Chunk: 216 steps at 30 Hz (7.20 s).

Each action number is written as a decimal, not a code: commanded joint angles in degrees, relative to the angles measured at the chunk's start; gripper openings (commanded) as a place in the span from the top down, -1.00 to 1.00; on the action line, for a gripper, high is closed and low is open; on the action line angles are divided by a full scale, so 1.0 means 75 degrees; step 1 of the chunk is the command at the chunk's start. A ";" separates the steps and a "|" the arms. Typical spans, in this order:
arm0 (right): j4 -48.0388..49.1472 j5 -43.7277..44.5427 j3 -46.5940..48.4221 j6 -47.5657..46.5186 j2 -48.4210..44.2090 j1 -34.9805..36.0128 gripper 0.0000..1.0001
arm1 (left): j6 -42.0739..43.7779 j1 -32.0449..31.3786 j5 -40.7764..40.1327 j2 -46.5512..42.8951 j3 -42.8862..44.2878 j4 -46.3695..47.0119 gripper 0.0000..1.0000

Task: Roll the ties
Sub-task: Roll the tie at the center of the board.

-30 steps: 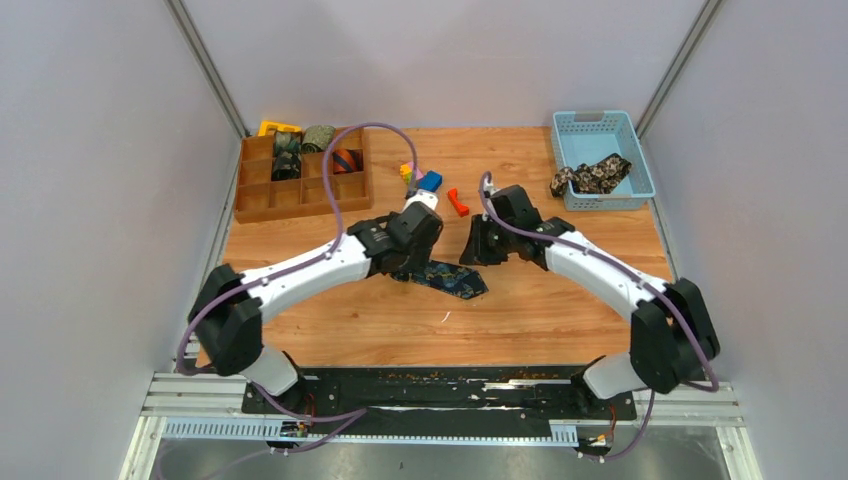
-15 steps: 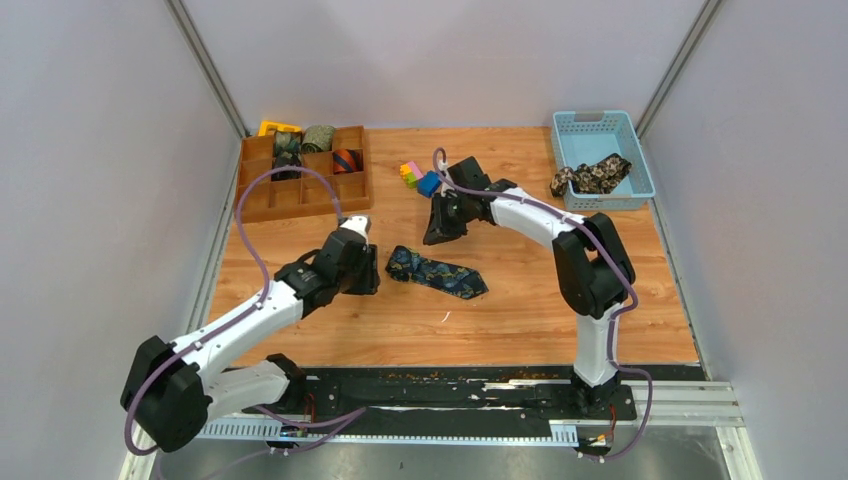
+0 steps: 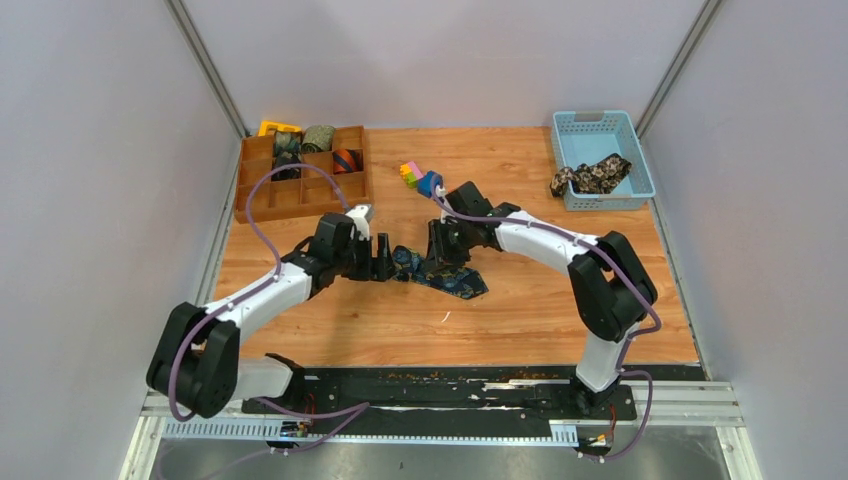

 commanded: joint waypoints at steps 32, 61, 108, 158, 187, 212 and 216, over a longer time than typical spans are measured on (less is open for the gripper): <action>0.1615 0.0721 -0.0330 0.0994 -0.0113 0.0324 0.06 | 0.0680 0.0586 0.1771 0.1577 0.0764 0.1117 -0.85; 0.1282 0.1216 -0.1556 0.0690 -0.1928 0.0291 0.06 | 0.0551 -0.0055 0.0612 0.3152 0.1705 0.0169 -0.14; 0.1047 0.1961 -0.3124 0.1004 -0.4239 -0.0835 0.11 | -0.0595 -0.3735 -0.6845 0.5755 0.6293 -0.4906 -0.30; 0.1495 0.1454 -0.3720 0.1139 -0.4612 -0.1236 0.09 | -0.1188 -0.3774 -0.4097 0.4357 0.6362 -0.3588 -0.34; 0.1700 0.1233 -0.3276 0.0877 -0.3796 -0.1491 -0.34 | 0.0359 -0.2571 -0.1859 0.3605 0.4761 -0.2079 -0.51; 0.1627 0.0861 -0.3904 0.0528 -0.4477 -0.2157 -0.32 | -0.0109 -0.3133 -0.4428 0.5776 0.6604 -0.3819 -0.56; 0.1689 0.0785 -0.3963 0.0511 -0.4470 -0.2206 -0.32 | -0.0228 -0.3133 -0.4594 0.5885 0.6665 -0.3767 -0.63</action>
